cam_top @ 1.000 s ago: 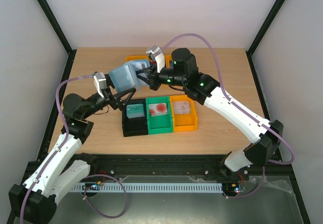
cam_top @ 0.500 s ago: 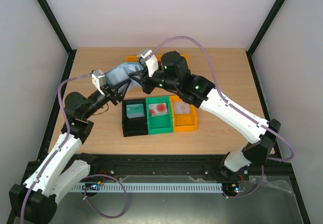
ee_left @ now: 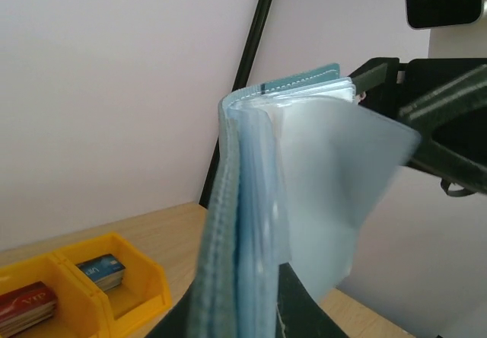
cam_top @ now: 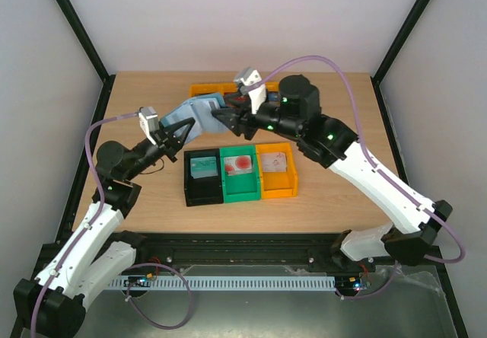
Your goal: Take the credit cards out of the card holder
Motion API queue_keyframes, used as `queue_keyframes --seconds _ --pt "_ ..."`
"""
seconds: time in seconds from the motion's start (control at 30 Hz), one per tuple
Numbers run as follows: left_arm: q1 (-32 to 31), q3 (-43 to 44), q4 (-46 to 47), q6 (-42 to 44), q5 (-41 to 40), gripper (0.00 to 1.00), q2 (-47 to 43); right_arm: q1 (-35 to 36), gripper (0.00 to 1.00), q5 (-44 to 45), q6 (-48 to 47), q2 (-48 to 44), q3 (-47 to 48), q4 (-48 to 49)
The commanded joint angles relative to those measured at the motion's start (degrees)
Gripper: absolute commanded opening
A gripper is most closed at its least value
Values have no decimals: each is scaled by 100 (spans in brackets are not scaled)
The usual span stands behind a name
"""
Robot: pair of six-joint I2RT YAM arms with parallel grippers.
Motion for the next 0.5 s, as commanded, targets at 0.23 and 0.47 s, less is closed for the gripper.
queue_keyframes --seconds 0.23,0.47 --pt "49 17 294 -45 175 2 -98 -355 56 -471 38 -142 -169 -49" --pt "53 83 90 37 -89 2 -47 -283 81 -1469 127 90 74 -267"
